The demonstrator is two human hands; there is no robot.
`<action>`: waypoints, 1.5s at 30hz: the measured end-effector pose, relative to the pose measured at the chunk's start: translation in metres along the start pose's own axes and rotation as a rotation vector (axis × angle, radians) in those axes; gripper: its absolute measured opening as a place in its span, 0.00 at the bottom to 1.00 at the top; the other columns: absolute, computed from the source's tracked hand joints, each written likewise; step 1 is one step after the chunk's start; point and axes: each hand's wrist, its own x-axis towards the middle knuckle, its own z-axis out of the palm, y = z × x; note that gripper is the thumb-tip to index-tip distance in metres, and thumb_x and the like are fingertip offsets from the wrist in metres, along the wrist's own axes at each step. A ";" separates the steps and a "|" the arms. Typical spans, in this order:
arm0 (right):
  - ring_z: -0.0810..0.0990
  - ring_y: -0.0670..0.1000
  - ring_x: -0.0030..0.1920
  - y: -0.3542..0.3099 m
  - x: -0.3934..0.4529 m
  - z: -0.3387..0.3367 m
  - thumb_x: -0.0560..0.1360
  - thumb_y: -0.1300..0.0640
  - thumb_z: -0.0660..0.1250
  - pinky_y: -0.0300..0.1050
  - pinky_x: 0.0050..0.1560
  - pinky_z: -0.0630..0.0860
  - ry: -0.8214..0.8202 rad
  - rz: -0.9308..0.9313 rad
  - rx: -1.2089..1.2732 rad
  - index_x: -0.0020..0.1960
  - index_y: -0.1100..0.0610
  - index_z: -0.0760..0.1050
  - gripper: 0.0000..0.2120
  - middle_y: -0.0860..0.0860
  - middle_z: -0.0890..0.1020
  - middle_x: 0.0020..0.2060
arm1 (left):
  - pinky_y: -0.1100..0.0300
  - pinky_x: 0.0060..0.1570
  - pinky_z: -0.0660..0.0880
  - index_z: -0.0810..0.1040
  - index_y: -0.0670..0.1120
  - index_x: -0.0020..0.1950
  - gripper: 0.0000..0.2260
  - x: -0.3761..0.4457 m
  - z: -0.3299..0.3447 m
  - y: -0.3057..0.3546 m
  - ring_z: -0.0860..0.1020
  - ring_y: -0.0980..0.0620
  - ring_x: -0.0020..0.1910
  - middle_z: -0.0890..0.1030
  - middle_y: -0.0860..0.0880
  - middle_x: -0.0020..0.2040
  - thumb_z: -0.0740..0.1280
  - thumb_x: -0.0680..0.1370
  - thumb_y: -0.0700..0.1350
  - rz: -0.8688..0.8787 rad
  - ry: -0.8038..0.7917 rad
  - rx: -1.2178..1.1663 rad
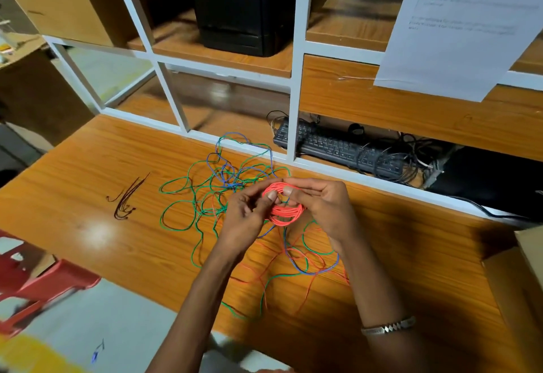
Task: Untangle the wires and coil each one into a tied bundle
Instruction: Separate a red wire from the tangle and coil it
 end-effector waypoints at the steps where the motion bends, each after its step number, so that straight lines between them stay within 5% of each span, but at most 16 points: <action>1: 0.83 0.45 0.38 0.001 0.002 0.007 0.73 0.65 0.76 0.38 0.45 0.79 0.010 0.006 0.007 0.56 0.63 0.85 0.11 0.53 0.88 0.39 | 0.58 0.50 0.77 0.84 0.43 0.64 0.11 0.002 -0.005 -0.002 0.82 0.55 0.50 0.87 0.51 0.51 0.69 0.82 0.40 -0.009 0.019 -0.013; 5: 0.86 0.50 0.46 0.008 0.019 0.042 0.73 0.65 0.77 0.40 0.44 0.80 -0.053 0.089 0.051 0.57 0.61 0.84 0.13 0.57 0.88 0.49 | 0.63 0.43 0.78 0.83 0.38 0.63 0.11 0.010 -0.047 -0.005 0.82 0.56 0.44 0.87 0.50 0.48 0.67 0.83 0.35 -0.044 0.064 -0.033; 8: 0.86 0.53 0.50 0.016 0.039 0.083 0.74 0.64 0.76 0.44 0.47 0.82 -0.172 0.170 0.016 0.58 0.56 0.83 0.14 0.54 0.88 0.51 | 0.61 0.45 0.79 0.83 0.39 0.63 0.11 0.015 -0.097 -0.010 0.82 0.56 0.46 0.87 0.49 0.49 0.70 0.81 0.39 -0.068 0.078 -0.030; 11: 0.85 0.51 0.58 0.027 0.059 0.134 0.76 0.59 0.76 0.49 0.58 0.80 -0.226 0.222 -0.062 0.64 0.50 0.81 0.17 0.49 0.86 0.57 | 0.53 0.50 0.80 0.84 0.43 0.60 0.08 0.022 -0.159 -0.023 0.82 0.50 0.48 0.87 0.49 0.48 0.70 0.82 0.39 -0.120 0.232 -0.043; 13: 0.84 0.47 0.59 0.037 0.075 0.166 0.77 0.58 0.74 0.46 0.56 0.79 -0.219 0.252 -0.078 0.66 0.50 0.79 0.18 0.48 0.85 0.58 | 0.54 0.48 0.80 0.85 0.46 0.57 0.07 0.026 -0.203 -0.032 0.82 0.49 0.45 0.87 0.50 0.44 0.68 0.83 0.37 -0.150 0.369 -0.054; 19: 0.83 0.46 0.40 0.085 0.131 0.282 0.79 0.61 0.70 0.36 0.37 0.76 -0.255 0.486 -0.105 0.60 0.57 0.80 0.10 0.50 0.85 0.49 | 0.61 0.39 0.80 0.82 0.43 0.58 0.07 0.029 -0.339 -0.042 0.82 0.58 0.36 0.84 0.49 0.41 0.66 0.84 0.37 -0.221 0.627 -0.034; 23: 0.79 0.41 0.29 0.135 0.167 0.370 0.78 0.63 0.70 0.34 0.29 0.69 -0.259 0.536 -0.254 0.46 0.54 0.80 0.06 0.50 0.83 0.39 | 0.64 0.38 0.81 0.81 0.41 0.62 0.08 0.024 -0.407 -0.043 0.83 0.60 0.36 0.83 0.46 0.44 0.66 0.84 0.38 -0.237 0.726 -0.011; 27: 0.72 0.41 0.20 0.179 0.192 0.438 0.76 0.60 0.75 0.33 0.18 0.61 -0.171 0.549 -0.372 0.41 0.56 0.75 0.09 0.53 0.76 0.31 | 0.57 0.43 0.79 0.82 0.41 0.61 0.08 0.023 -0.457 -0.045 0.83 0.58 0.37 0.83 0.46 0.44 0.66 0.84 0.39 -0.288 0.724 0.014; 32: 0.72 0.50 0.28 0.200 0.218 0.475 0.68 0.46 0.80 0.43 0.31 0.65 -0.119 0.524 -0.625 0.28 0.59 0.76 0.21 0.56 0.75 0.27 | 0.62 0.41 0.79 0.83 0.43 0.61 0.08 0.026 -0.485 -0.041 0.82 0.60 0.37 0.84 0.46 0.44 0.67 0.84 0.40 -0.300 0.739 -0.033; 37: 0.82 0.54 0.33 0.229 0.241 0.486 0.60 0.57 0.85 0.50 0.34 0.77 -0.086 0.653 -0.640 0.33 0.59 0.75 0.18 0.57 0.83 0.32 | 0.60 0.43 0.80 0.84 0.44 0.59 0.07 0.036 -0.499 -0.047 0.82 0.58 0.39 0.83 0.48 0.42 0.67 0.84 0.40 -0.318 0.723 -0.082; 45: 0.69 0.44 0.18 0.194 0.248 0.475 0.75 0.65 0.74 0.35 0.24 0.65 -0.160 0.855 -0.556 0.48 0.66 0.85 0.05 0.56 0.84 0.34 | 0.58 0.46 0.81 0.82 0.40 0.65 0.11 0.055 -0.508 -0.055 0.83 0.56 0.41 0.84 0.48 0.43 0.68 0.84 0.42 -0.343 0.715 -0.131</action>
